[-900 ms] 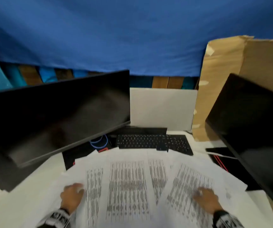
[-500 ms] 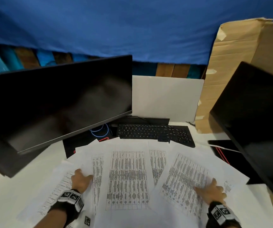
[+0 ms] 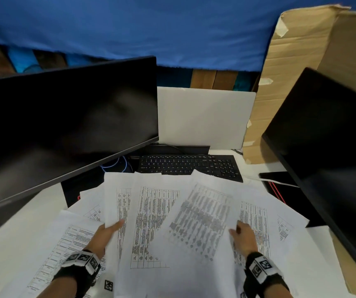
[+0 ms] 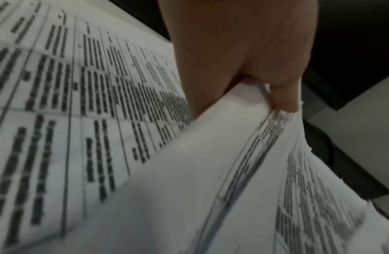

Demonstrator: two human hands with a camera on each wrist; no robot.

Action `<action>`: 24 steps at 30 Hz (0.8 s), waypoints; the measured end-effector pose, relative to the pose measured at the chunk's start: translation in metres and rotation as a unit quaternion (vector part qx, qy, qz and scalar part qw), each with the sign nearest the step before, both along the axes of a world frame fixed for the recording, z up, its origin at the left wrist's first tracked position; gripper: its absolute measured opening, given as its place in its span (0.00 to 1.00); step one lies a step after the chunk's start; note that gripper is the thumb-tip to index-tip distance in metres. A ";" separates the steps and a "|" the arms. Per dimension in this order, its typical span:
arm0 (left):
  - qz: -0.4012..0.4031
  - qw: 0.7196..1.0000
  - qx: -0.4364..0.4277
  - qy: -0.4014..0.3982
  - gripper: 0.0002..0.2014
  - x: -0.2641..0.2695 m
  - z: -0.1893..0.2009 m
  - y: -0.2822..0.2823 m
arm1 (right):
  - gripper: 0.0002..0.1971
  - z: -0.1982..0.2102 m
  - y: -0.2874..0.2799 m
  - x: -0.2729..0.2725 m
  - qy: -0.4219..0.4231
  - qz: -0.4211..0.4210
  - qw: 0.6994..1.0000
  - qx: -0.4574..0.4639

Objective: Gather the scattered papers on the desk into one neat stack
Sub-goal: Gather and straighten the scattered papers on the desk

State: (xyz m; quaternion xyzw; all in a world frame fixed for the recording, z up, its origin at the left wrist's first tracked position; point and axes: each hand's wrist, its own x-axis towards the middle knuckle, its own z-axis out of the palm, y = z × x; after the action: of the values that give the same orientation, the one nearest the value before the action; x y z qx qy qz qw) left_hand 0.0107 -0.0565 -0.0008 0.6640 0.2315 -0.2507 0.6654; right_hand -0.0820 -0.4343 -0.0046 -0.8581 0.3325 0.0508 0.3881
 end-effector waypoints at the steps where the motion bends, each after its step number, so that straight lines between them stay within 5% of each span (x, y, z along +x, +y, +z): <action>1: -0.014 1.000 -0.008 0.004 0.24 -0.001 -0.001 -0.005 | 0.03 -0.001 0.008 0.005 -0.006 0.023 1.000 0.012; 4: -0.045 0.999 -0.030 0.005 0.19 -0.002 -0.004 -0.019 | 0.17 0.004 0.026 0.017 -0.028 0.044 0.994 0.093; 8: -0.095 0.995 -0.029 -0.007 0.43 0.000 -0.003 -0.025 | 0.30 0.006 0.048 0.032 -0.015 0.060 0.989 0.132; 10: -0.110 0.993 0.012 -0.029 0.45 0.001 -0.002 -0.031 | 0.32 0.005 0.061 0.039 0.011 0.102 0.985 0.139; 12: -0.122 0.989 0.054 -0.056 0.38 0.000 0.004 -0.037 | 0.28 0.001 0.069 0.044 0.033 0.114 0.984 0.132; 15: -0.092 0.984 0.122 -0.095 0.20 0.000 0.010 -0.046 | 0.07 0.000 0.077 0.049 0.022 0.138 0.985 0.100; 19: -0.084 0.983 0.136 -0.096 0.12 0.000 0.017 -0.046 | 0.06 0.001 0.073 0.047 -0.033 0.091 0.993 0.063; 24: -0.039 0.993 0.037 -0.105 0.23 -0.013 0.044 -0.051 | 0.38 0.002 0.070 0.043 -0.064 -0.005 0.984 0.163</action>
State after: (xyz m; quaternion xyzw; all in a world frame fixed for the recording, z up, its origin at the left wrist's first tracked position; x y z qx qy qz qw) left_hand -0.0019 -0.1072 0.0429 0.7190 0.1433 -0.1961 0.6512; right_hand -0.0391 -0.3642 -0.0026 -0.7830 0.2983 0.0478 0.5437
